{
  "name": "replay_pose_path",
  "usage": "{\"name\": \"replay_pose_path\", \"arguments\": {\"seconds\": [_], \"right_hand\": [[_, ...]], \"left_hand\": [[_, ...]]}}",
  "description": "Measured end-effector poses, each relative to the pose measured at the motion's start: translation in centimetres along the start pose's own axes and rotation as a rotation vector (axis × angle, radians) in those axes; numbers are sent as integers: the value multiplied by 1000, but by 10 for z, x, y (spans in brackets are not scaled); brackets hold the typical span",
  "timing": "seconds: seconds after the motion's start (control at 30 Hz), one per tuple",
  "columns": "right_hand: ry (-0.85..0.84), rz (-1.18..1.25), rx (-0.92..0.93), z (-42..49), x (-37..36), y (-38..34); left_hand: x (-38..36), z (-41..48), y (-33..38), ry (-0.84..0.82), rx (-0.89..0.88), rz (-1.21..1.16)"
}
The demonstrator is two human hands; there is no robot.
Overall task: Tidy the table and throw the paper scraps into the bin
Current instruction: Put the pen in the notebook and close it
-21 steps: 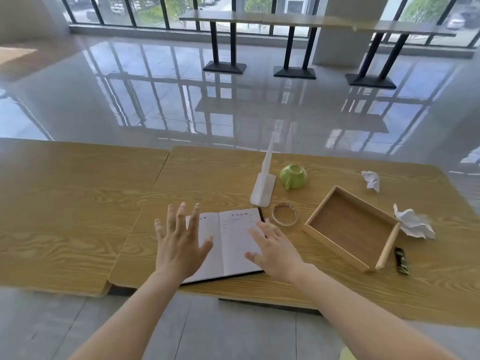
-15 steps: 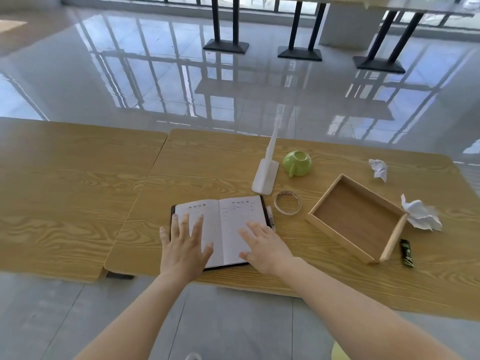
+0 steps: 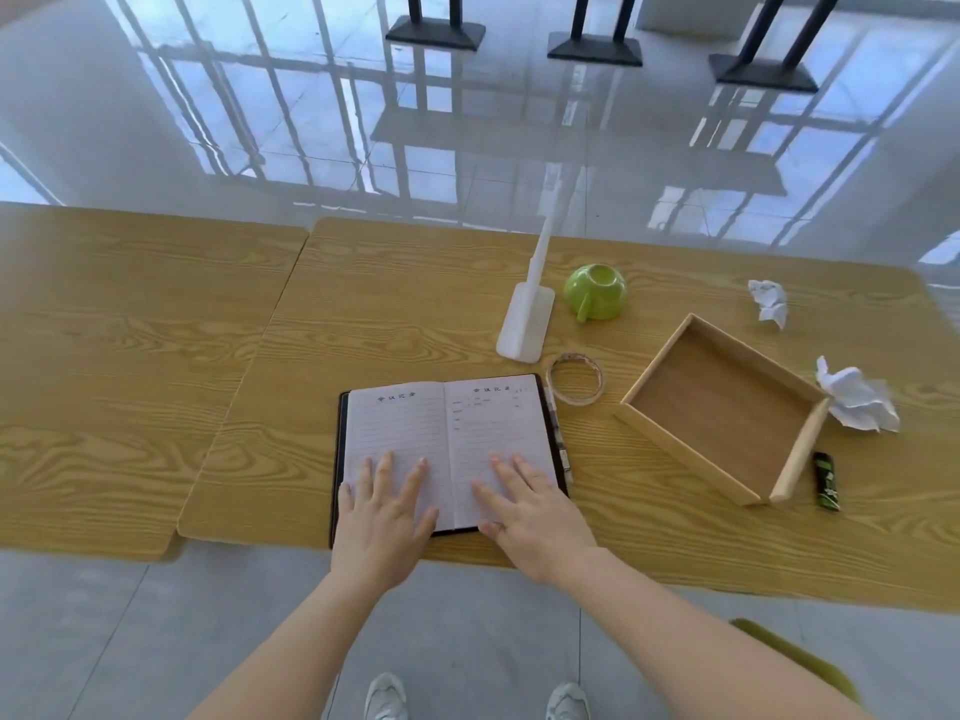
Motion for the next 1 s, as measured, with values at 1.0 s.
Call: {"name": "replay_pose_path", "arguments": {"seconds": [1.0], "right_hand": [[302, 823, -704, -60, 17, 85]], "left_hand": [[26, -6, -20, 122, 654, -665]]}}
Point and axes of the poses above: each hand's wrist, its own z-axis towards the middle knuckle, its own x-axis out of the back of the hand, y = z × x, the point moved 5 cm from there along z, towards the middle knuckle, and after that the axes turned 8 degrees about -x, right-handed, at the moved point
